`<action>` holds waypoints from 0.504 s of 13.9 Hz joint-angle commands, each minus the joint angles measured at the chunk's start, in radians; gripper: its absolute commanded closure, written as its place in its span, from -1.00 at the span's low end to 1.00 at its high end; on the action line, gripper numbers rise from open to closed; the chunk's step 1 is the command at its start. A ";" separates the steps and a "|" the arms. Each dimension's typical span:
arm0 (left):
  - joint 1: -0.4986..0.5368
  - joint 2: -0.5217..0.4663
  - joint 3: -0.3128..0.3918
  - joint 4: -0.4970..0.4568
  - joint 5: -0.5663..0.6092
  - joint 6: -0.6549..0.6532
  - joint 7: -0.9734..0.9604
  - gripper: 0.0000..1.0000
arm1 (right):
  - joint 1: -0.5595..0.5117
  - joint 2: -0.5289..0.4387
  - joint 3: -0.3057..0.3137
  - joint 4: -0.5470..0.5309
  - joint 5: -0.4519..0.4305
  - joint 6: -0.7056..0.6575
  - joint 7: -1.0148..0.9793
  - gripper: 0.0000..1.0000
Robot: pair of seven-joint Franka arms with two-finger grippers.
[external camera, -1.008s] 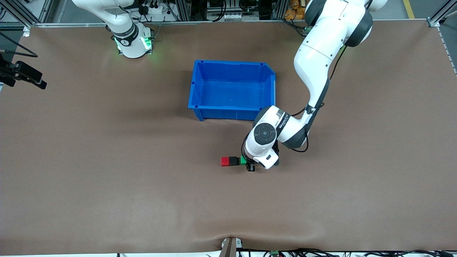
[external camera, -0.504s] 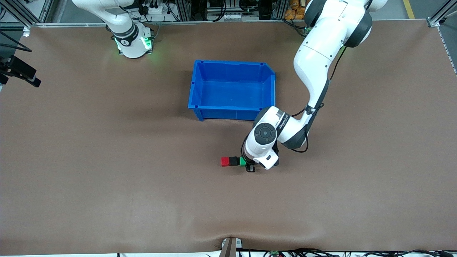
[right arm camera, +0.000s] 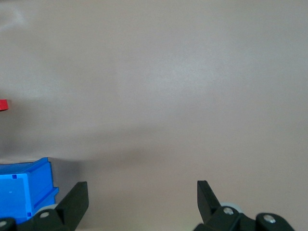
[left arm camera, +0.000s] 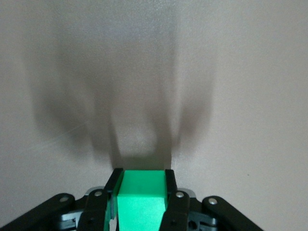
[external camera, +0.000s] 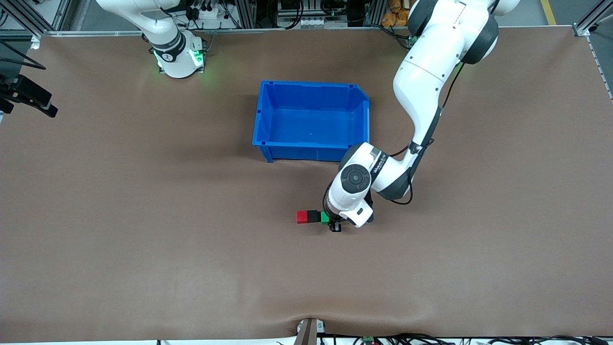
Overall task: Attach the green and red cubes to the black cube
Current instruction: 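Lower the green cube against the black cube with the left gripper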
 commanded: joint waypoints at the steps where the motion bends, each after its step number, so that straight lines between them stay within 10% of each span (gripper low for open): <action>1: -0.027 0.044 0.006 0.042 -0.012 0.017 -0.019 1.00 | 0.007 0.015 -0.002 0.032 -0.014 -0.018 0.018 -1.00; 7: -0.027 0.042 0.006 0.037 -0.013 0.024 -0.019 1.00 | 0.004 0.015 -0.003 0.032 -0.014 -0.018 0.008 -1.00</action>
